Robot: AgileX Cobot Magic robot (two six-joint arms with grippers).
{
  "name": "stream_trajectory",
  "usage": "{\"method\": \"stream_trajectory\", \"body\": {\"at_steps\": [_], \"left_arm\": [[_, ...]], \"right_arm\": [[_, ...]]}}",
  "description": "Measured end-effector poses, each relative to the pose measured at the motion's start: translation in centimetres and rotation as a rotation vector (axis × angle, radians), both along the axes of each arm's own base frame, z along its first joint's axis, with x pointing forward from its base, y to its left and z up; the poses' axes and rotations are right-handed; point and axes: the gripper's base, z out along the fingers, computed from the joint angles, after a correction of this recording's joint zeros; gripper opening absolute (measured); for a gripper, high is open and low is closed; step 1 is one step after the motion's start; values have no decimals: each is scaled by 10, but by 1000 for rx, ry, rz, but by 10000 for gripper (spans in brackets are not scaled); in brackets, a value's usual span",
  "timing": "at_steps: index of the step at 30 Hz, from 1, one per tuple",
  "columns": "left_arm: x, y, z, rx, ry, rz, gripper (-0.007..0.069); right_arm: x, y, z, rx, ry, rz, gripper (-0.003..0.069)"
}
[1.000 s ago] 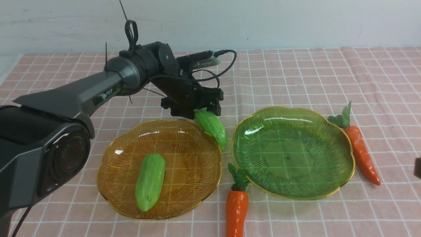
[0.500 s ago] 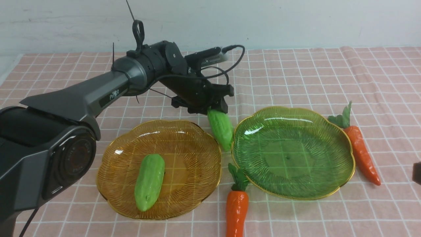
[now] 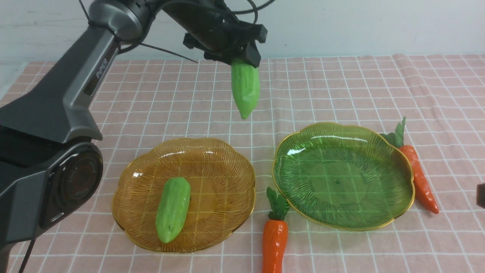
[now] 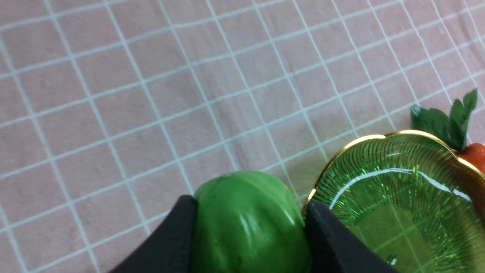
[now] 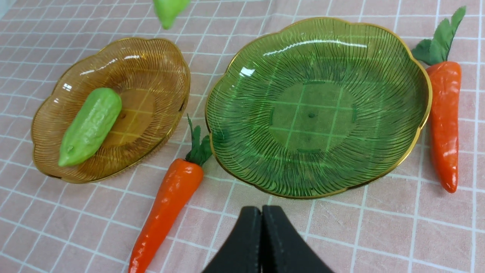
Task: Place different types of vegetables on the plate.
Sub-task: 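Put the green cucumber next to the left plate into that plate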
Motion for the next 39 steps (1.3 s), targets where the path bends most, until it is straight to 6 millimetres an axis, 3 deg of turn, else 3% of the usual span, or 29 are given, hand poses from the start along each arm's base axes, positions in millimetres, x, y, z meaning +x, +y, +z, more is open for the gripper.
{"method": "stream_trajectory", "body": {"at_steps": [4,8,11,14,15,18,21,24,28,31,36,39], "left_arm": [[-19,0,29,30,-37,14,278],[-54,-10,35,119,10,-24,278],[-86,-5,12,266,112,-42,278],[-118,7,-21,371,234,-61,278],[-126,10,-31,387,253,-66,278],[-138,14,-58,397,280,-62,277],[-143,17,-77,428,307,-62,277],[-142,17,-83,435,319,-61,277],[-137,15,-93,443,321,-73,291],[-134,13,-102,445,325,-73,363],[-130,12,-102,434,297,-67,519],[-129,12,-99,441,290,-59,509]], "right_arm": [[21,-4,23,-65,47,-7,-15],[65,-20,31,-217,166,-93,-15],[97,-31,16,-289,273,-186,-15],[129,-38,-11,-336,371,-245,-15],[147,-40,-31,-343,431,-263,-15],[169,-40,-58,-333,491,-288,-3],[188,-41,-87,-336,547,-286,39],[201,-41,-110,-341,583,-282,114],[215,-40,-150,-342,672,-270,302],[220,-38,-170,-321,728,-263,393],[227,-36,-176,-305,697,-249,427],[232,-37,-186,-306,695,-248,398]]}}
